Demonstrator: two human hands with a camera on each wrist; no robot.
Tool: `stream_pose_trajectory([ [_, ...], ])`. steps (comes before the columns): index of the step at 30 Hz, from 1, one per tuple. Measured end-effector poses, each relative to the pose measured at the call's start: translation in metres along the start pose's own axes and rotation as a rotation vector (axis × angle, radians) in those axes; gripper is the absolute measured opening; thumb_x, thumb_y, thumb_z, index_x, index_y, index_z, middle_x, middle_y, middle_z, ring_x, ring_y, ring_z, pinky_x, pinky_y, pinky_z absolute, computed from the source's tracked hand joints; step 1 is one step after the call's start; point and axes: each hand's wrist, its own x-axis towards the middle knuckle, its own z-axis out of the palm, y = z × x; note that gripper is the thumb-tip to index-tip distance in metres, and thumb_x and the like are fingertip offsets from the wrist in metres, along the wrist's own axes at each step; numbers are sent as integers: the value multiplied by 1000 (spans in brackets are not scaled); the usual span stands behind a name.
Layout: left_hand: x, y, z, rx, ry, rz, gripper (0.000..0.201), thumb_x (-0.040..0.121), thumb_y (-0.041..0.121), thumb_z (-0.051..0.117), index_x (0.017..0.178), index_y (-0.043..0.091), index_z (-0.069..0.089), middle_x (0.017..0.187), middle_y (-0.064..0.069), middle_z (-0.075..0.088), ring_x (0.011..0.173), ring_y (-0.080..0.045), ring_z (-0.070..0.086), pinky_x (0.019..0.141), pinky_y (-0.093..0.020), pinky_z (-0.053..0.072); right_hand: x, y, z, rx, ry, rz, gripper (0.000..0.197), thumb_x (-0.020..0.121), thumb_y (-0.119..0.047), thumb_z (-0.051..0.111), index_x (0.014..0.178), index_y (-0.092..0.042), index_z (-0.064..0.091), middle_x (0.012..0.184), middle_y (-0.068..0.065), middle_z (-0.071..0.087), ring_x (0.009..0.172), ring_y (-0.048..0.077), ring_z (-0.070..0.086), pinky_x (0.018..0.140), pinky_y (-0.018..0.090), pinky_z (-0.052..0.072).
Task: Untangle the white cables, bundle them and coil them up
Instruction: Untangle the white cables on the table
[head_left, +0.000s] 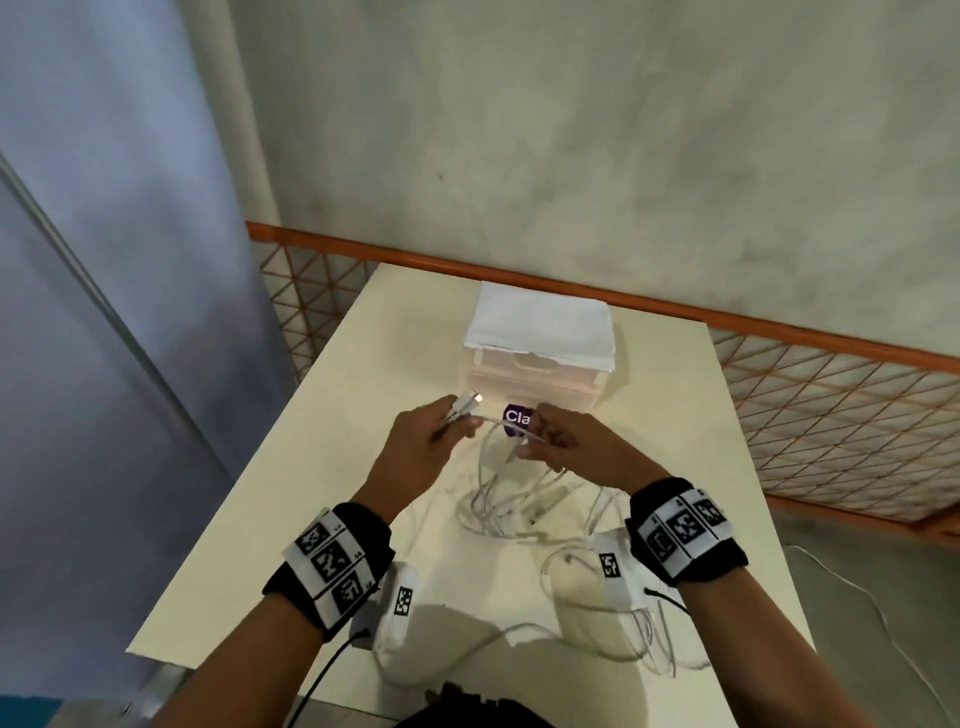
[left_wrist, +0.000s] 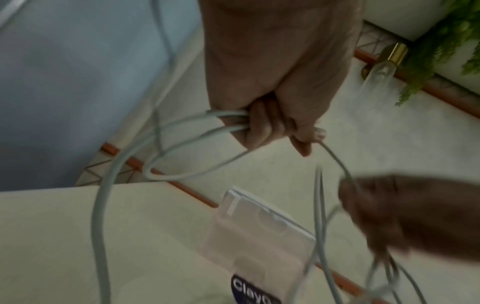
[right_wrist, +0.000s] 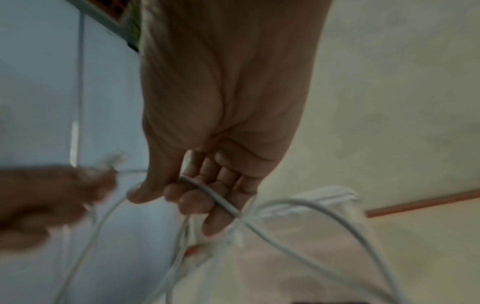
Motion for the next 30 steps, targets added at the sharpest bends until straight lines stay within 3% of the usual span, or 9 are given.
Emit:
stream_pose_trajectory([
  [3,9,10,-24,101,244,103,24,88,24,62,80,2,65,55,0,58,57,-11,55,54,-12,35,-10,49,-14,-108,14,155,20,92,-27,55,80,-12,53,73,-4,59,64,11,51,68,24,43],
  [5,13,5,-35,168,332,80,26,90,22,62,81,-2,65,56,-5,58,55,-18,52,54,-19,33,-21,75,-22,-97,59,221,18,93,-21,53,76,-16,54,77,4,60,73,16,56,77,30,46],
  [8,10,-12,-32,181,368,-6,38,88,33,61,76,-2,62,60,-15,61,57,-34,53,57,-29,35,-28,85,-32,-59,151,251,20,91,-6,55,73,-15,55,76,5,61,66,-2,61,72,10,45],
  [12,4,-23,-13,221,334,-146,25,89,23,61,96,-1,62,83,-20,68,77,-39,61,62,-31,34,-21,75,-38,-78,185,241,16,88,0,57,80,-11,66,70,-4,71,58,-9,61,73,17,49],
  [14,2,-19,-5,218,263,-28,38,90,35,51,112,7,64,97,-15,72,88,-35,66,69,-33,47,-14,58,-34,-84,172,195,14,88,2,56,88,-6,67,63,-10,71,61,1,64,63,12,47],
  [16,1,-7,9,197,150,91,46,88,41,38,119,19,63,102,-7,70,88,-23,66,73,-31,48,-9,33,-27,-159,127,92,11,90,-7,56,89,-6,67,76,6,72,70,21,66,65,20,45],
  [20,1,14,37,87,31,133,43,91,40,39,122,17,59,116,0,58,102,-14,59,82,-22,44,-5,-10,-20,-37,42,-74,13,94,-16,52,85,-19,60,69,8,62,58,8,54,59,11,42],
  [24,6,14,34,84,41,110,51,88,50,31,102,9,57,94,2,55,82,-20,60,74,-35,46,-11,-13,-21,72,41,-60,14,95,-22,51,85,-16,59,66,-7,54,58,11,46,59,17,43],
  [30,16,22,-5,38,316,79,24,101,21,35,81,10,43,56,9,41,45,1,46,48,-16,32,-26,65,-18,-131,72,125,28,95,-30,50,69,-19,54,73,-1,58,65,6,52,68,17,40],
])
